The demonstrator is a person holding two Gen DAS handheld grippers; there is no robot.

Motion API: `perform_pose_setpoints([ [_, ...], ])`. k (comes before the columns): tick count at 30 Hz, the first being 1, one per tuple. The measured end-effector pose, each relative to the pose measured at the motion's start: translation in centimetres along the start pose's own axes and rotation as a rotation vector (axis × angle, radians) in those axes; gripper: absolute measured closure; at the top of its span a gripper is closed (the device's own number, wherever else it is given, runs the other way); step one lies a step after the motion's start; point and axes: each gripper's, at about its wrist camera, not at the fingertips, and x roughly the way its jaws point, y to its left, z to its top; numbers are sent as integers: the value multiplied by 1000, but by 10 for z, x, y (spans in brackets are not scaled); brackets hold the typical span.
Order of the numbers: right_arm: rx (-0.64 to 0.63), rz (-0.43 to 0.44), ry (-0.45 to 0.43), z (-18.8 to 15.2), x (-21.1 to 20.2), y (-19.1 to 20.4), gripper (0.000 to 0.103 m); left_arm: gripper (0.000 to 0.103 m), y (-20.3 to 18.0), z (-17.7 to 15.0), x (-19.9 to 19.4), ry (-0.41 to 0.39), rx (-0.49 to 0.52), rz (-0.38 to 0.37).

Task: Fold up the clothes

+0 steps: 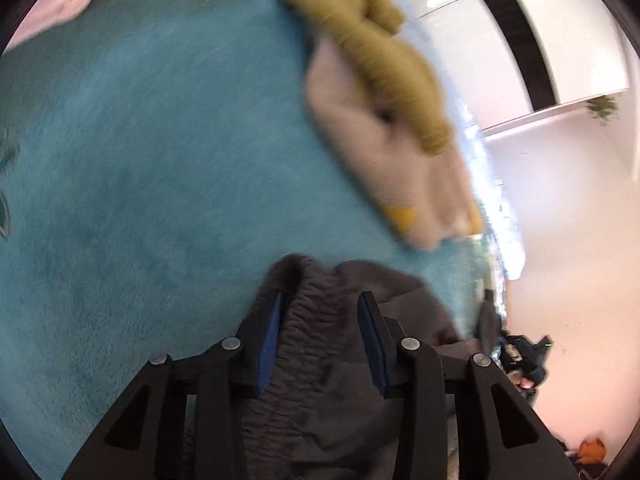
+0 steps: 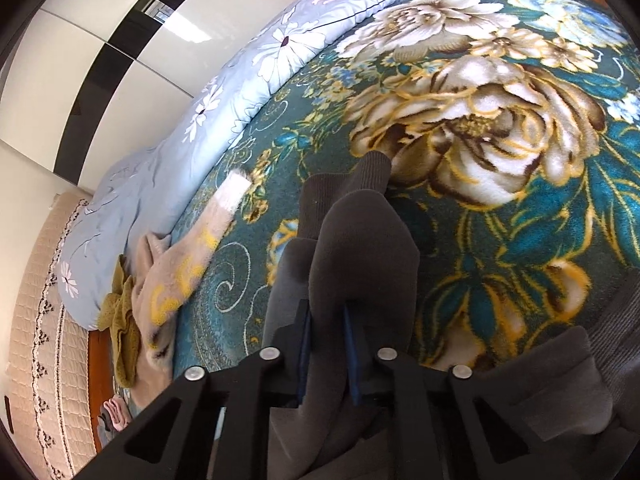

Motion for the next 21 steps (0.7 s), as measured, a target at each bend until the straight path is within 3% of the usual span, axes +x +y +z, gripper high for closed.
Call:
perform_pose_setpoints([
  [4, -42, -4, -30, 6, -8, 21, 96, 69, -8, -1, -10, -55, 17, -19],
  [6, -58, 9, -50, 10, -15, 32, 98, 93, -15, -2, -18, -86, 40, -3],
  [10, -96, 55, -95, 18, -32, 57, 99, 95, -28, -3, -34, -146, 87, 29],
  [13, -123, 191, -185, 24, -64, 69, 99, 96, -38, -3, -49, -201, 118, 40],
  [15, -167, 317, -283, 25, -91, 69, 99, 96, -44, -2, -76, -297, 123, -35],
  [16, -195, 374, -337, 25, -105, 66, 99, 96, -44, 0, -85, -323, 130, -35],
  [19, -187, 296, -323, 29, -98, 36, 96, 96, -38, 7, -96, -361, 127, 6],
  [21, -124, 93, -217, 32, -66, 5, 91, 96, -22, 12, -77, -323, 83, 79],
])
